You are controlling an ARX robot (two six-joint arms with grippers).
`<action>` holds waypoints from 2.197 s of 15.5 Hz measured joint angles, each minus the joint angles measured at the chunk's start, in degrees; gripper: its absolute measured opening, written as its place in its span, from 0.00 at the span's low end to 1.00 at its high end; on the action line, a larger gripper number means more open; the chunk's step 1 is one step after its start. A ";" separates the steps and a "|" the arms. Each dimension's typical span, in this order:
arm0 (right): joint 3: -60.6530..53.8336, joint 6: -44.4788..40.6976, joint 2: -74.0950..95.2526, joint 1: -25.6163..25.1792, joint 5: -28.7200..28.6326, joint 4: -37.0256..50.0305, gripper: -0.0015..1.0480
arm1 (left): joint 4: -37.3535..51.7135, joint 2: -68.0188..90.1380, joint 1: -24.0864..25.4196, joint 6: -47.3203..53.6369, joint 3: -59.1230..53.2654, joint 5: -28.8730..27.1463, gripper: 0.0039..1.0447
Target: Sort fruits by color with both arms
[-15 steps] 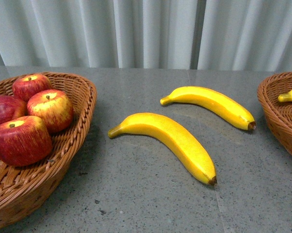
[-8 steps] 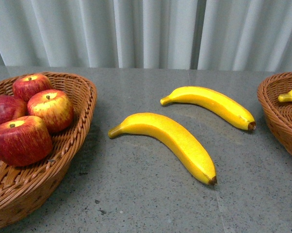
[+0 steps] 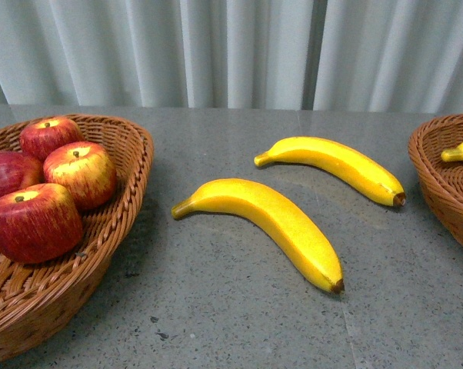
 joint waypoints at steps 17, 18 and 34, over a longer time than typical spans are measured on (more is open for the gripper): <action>47.95 -0.63 85.70 35.95 -6.62 35.65 0.94 | 0.04 0.00 0.00 0.00 0.00 0.00 0.94; 51.71 -1.46 89.48 35.39 -6.21 32.76 0.94 | 0.04 0.00 0.00 0.00 0.00 0.00 0.94; 60.70 -11.74 104.17 21.31 -8.48 2.51 0.94 | 0.04 0.00 0.00 0.02 0.00 0.00 0.94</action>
